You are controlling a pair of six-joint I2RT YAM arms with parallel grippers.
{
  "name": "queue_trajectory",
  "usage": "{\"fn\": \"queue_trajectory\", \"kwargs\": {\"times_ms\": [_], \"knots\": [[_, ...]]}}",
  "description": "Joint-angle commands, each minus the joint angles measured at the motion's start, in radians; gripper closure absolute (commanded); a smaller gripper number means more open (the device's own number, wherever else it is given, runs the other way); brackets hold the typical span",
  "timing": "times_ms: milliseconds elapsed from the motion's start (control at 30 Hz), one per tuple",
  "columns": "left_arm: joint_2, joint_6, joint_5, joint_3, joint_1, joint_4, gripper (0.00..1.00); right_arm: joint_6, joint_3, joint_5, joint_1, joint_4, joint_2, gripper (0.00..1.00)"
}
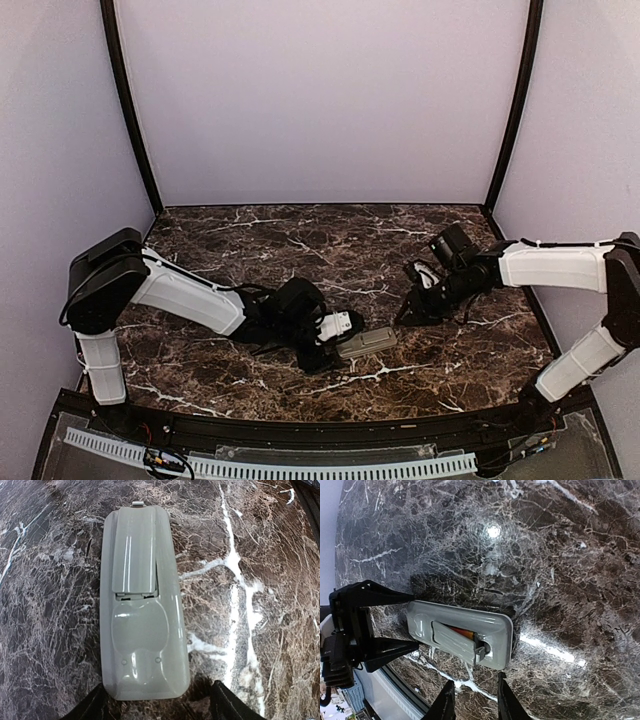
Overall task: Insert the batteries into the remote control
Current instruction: Hold the remote control at the center of the board.
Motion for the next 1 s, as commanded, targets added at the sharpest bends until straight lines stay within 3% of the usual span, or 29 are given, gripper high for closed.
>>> {"fn": "queue_trajectory", "kwargs": {"times_ms": [0, 400, 967], "knots": [[0.015, -0.013, 0.003, 0.004, 0.000, 0.000, 0.32, 0.022, 0.016, 0.011, 0.037, 0.023, 0.054, 0.72], [0.020, -0.021, -0.004, -0.003, 0.000, 0.010, 0.36, 0.016, 0.042, 0.000, 0.062, 0.040, 0.111, 0.82], [0.027, -0.024, -0.011, -0.006, 0.000, 0.013, 0.40, -0.030, 0.107, 0.029, 0.061, 0.000, 0.183, 0.83]]}}
